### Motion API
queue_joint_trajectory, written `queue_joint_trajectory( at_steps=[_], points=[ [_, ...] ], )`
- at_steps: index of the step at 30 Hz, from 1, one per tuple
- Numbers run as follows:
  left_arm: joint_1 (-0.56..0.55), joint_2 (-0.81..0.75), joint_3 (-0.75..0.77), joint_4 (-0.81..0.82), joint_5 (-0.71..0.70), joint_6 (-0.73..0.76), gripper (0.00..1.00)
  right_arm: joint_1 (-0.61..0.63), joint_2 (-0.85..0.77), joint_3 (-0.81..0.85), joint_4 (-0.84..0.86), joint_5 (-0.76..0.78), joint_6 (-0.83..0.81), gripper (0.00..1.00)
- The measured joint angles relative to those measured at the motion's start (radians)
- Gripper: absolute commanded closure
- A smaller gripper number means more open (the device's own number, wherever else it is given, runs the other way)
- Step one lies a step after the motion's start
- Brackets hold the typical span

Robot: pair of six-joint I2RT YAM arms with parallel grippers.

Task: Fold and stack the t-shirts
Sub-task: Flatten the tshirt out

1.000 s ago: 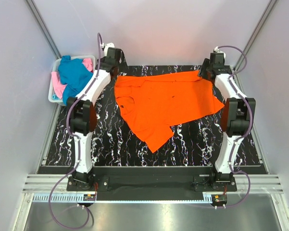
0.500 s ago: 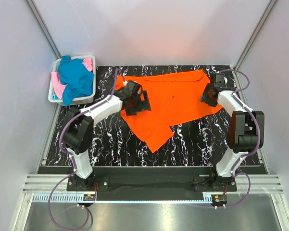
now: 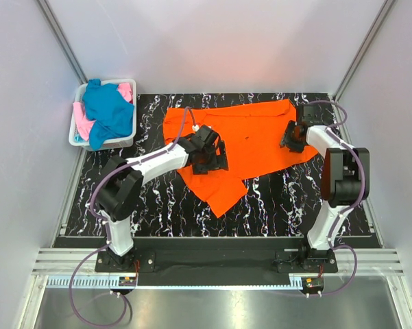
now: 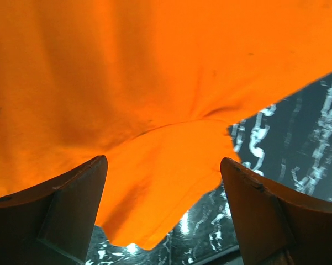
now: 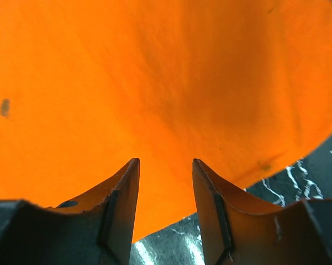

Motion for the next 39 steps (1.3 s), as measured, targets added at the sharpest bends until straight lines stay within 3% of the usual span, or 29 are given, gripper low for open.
queue_joint_trajectory(
  at_steps=[7,20,39],
  points=[
    [-0.008,0.067,0.001,-0.068,-0.057,0.004,0.14,0.000,0.088,0.031,-0.042,-0.041,-0.001,0.50],
    [-0.018,0.092,0.005,-0.236,-0.179,0.000,0.13,0.000,0.089,0.009,-0.107,-0.038,0.026,0.54],
    [-0.018,-0.035,-0.137,-0.381,-0.275,-0.090,0.18,0.000,-0.263,-0.423,-0.114,-0.040,0.132,0.57]
  ],
)
